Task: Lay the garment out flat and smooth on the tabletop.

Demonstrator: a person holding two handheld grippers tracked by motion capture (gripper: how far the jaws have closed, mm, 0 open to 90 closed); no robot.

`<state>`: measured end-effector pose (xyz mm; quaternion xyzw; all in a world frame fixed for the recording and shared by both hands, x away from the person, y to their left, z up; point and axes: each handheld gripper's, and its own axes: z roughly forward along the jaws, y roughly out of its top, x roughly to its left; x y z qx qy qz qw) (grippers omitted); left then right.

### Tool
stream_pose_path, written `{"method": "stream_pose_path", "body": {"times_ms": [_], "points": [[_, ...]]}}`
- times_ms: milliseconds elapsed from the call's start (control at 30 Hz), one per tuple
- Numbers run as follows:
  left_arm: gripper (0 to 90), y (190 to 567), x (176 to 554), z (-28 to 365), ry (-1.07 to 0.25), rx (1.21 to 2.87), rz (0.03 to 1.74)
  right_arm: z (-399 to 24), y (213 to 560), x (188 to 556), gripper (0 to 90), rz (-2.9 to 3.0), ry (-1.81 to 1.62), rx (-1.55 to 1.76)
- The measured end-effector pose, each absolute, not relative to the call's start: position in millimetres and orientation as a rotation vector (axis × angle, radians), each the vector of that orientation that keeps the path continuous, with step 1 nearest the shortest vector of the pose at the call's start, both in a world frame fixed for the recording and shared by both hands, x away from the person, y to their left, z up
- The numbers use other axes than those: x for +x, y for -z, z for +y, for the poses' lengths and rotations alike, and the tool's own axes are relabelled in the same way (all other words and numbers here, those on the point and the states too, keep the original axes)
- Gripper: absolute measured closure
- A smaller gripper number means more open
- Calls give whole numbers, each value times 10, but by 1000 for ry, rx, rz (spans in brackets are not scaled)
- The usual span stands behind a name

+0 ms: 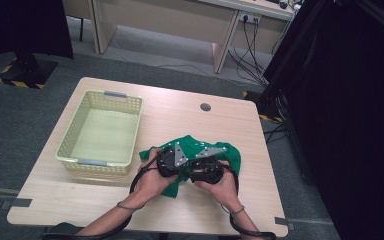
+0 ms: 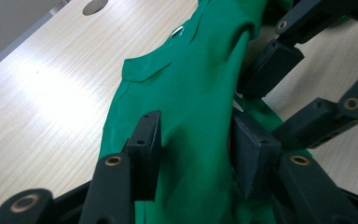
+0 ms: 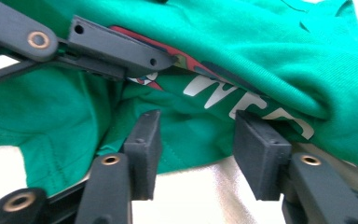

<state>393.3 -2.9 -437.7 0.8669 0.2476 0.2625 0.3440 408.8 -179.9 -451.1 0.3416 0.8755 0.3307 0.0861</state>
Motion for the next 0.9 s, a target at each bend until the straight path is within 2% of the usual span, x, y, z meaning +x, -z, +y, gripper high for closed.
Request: {"method": "stream_pose_path", "body": {"times_ms": [333,567,900], "points": [[558,4376,3957,-27,-684,2251,651,-1772,4587,4127,703,2613,-932,1054],[560,4369,3990,-42,-688,2255,655,-1784,4589,4132,877,2626,-934,1058],[562,4348,4058,-61,-702,2278,662,-1837,4558,4066,895,2685,-897,1023]]}}
